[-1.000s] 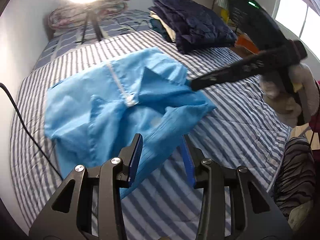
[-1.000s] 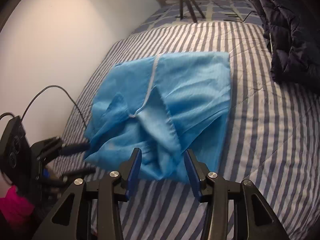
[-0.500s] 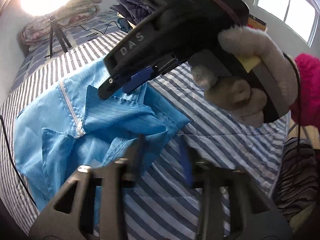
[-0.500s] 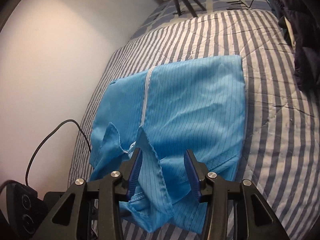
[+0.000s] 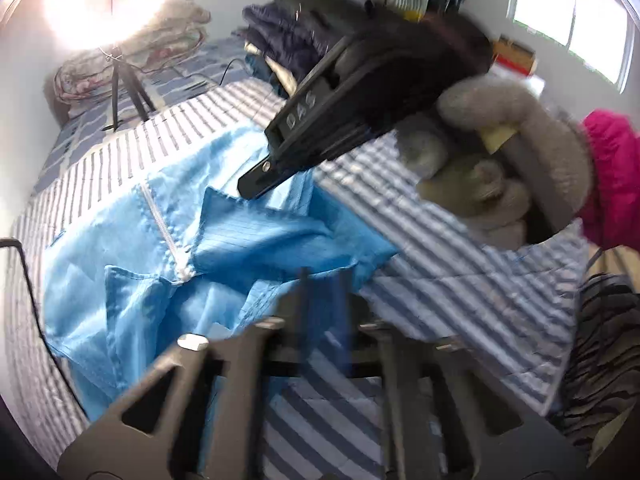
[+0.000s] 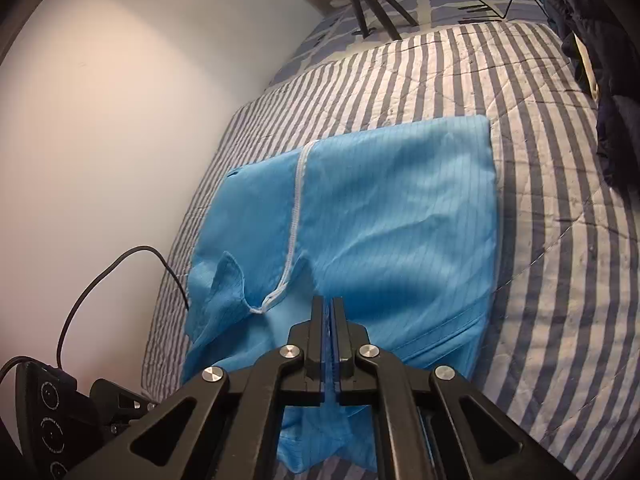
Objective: Fold large clothes
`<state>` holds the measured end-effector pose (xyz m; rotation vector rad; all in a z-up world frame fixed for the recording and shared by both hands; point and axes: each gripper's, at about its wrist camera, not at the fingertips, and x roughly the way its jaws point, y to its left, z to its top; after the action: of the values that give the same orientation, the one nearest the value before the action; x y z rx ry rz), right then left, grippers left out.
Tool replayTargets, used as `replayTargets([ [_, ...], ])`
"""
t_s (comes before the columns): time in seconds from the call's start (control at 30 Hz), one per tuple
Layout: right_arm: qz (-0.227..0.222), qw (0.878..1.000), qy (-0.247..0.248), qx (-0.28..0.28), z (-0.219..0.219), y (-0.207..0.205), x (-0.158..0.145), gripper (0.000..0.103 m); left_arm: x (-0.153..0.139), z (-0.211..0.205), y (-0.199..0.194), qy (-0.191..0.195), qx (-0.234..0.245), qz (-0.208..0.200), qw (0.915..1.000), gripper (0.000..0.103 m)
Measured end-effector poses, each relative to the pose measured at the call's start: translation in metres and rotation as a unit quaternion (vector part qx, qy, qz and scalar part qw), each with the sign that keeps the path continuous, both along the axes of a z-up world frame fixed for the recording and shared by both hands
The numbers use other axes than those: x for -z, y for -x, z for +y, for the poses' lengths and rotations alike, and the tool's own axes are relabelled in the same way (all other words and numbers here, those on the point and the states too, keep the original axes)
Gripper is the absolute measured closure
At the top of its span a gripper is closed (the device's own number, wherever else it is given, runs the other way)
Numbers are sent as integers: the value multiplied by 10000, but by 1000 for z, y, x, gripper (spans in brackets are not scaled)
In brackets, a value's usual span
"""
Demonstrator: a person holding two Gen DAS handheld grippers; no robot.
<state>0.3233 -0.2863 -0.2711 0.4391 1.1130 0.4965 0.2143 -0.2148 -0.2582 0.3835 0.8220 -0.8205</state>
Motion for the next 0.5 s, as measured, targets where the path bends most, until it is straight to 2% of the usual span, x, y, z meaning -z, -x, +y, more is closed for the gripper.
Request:
replayTargets([
  [0.03,2,10000,13,-2,0,-1,0,103,3,-4,-2,-85,23,-45,10000,57],
  [0.17,13,10000,54,-45,0,-3,1,103,9,-19,-9,-446,47,-193,9988,57],
  [0.23,10,10000,34,-79,0,1,2,103,3,-18,-6,-336,111,-266,9990,57],
  [0.3,-28,9999,-54,-119,1,-1,1,97,-4,-18,-3,-331,182,-431,9984,57],
  [0.33,-17,9999,-87,-142,-1,-6,2,82,-4,-18,-4,-376,231,-428,9981,57],
  [0.37,-7,9999,-111,-119,-3,-7,3,57,-3,-21,-7,-458,303,-380,9978,57],
  [0.4,7,9999,-123,-46,-7,-7,4,51,0,-23,-10,-535,377,-280,9975,57],
  [0.5,102,9989,-451,119,-18,-12,11,54,10,-26,-17,-646,475,-89,9967,57],
])
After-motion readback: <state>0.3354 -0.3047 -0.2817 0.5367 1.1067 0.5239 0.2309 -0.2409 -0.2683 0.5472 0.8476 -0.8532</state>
